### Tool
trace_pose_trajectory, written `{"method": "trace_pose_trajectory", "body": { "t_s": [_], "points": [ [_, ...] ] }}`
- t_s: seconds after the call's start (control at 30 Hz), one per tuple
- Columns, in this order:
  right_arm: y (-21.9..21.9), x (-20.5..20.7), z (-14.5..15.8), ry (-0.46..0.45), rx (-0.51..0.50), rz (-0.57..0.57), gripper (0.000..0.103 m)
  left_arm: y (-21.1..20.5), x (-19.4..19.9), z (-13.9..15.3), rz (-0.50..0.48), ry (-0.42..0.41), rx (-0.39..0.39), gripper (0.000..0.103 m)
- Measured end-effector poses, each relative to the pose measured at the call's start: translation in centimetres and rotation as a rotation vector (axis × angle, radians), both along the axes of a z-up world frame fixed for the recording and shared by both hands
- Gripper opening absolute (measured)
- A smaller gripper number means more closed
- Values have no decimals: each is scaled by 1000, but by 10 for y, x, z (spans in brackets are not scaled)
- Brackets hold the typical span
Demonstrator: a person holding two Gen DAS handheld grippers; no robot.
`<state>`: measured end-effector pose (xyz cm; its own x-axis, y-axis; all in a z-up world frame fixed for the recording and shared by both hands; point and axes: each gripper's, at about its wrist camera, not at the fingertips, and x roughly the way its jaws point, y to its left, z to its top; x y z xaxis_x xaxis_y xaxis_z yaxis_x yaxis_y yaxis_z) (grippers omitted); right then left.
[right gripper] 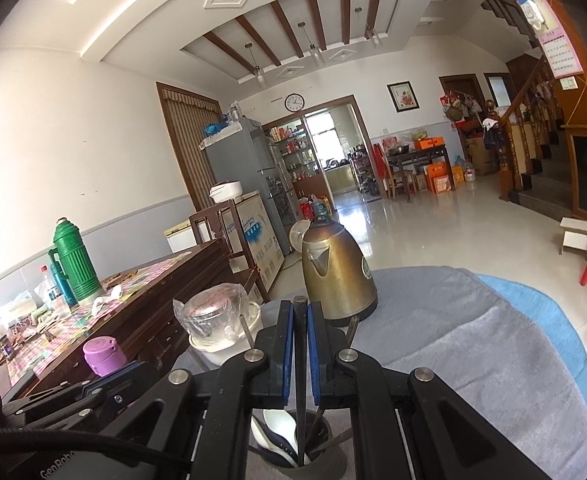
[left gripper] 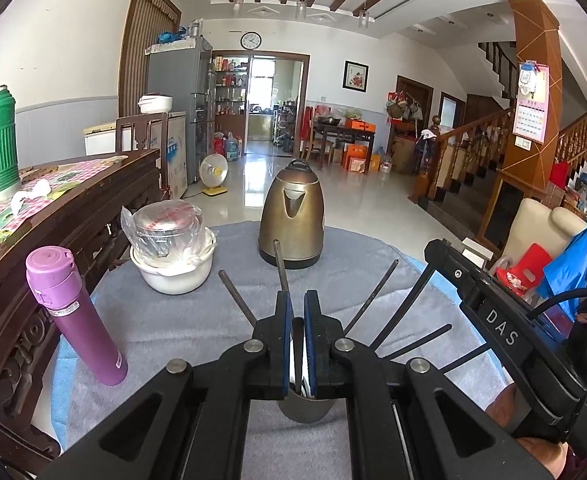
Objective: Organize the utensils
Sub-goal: 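Lower the chopsticks into the gray cup and open both grippers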
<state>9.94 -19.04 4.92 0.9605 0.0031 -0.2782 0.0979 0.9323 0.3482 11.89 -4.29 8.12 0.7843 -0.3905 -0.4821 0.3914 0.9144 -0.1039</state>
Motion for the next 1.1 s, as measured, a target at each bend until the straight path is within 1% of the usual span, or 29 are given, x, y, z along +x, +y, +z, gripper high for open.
{"method": "trace_pose_trajectory", "body": {
  "t_s": [0.23, 0.5, 0.67, 0.83, 0.87, 0.9, 0.93, 0.97, 1.0, 1.03, 1.07, 1.1],
  "points": [
    [-1, 1, -5, 27, 9, 13, 8, 4, 0, -3, 5, 7, -2, 7],
    [-3, 1, -10, 53, 33, 21, 11, 9, 0, -8, 12, 18, 7, 7],
    [2, -1, -10, 54, 38, 31, 11, 12, -1, -9, 21, 24, 5, 7],
    [1, -4, -6, 53, 60, 45, 11, 13, -5, -8, 44, 17, 26, 8],
    [0, -5, -5, 48, 70, 47, 13, 14, -7, -7, 47, 15, 30, 10],
    [-2, -7, -4, 39, 80, 49, 15, 15, -8, -6, 51, 11, 34, 18],
    [-4, -10, -2, 32, 86, 48, 19, 16, -11, -5, 59, 5, 40, 26],
    [-5, -12, -1, 24, 92, 47, 28, 17, -13, -3, 69, -4, 45, 47],
    [-8, -16, 1, 7, 108, 49, 34, 18, -16, -2, 77, -16, 45, 61],
    [-11, -18, 2, -6, 119, 50, 54, 21, -19, 0, 88, -35, 43, 63],
    [-13, -22, 4, -24, 131, 47, 69, 23, -22, 2, 96, -52, 46, 64],
    [-16, -28, 6, -53, 132, 36, 69, 23, -27, 5, 105, -70, 60, 68]
  ]
}}
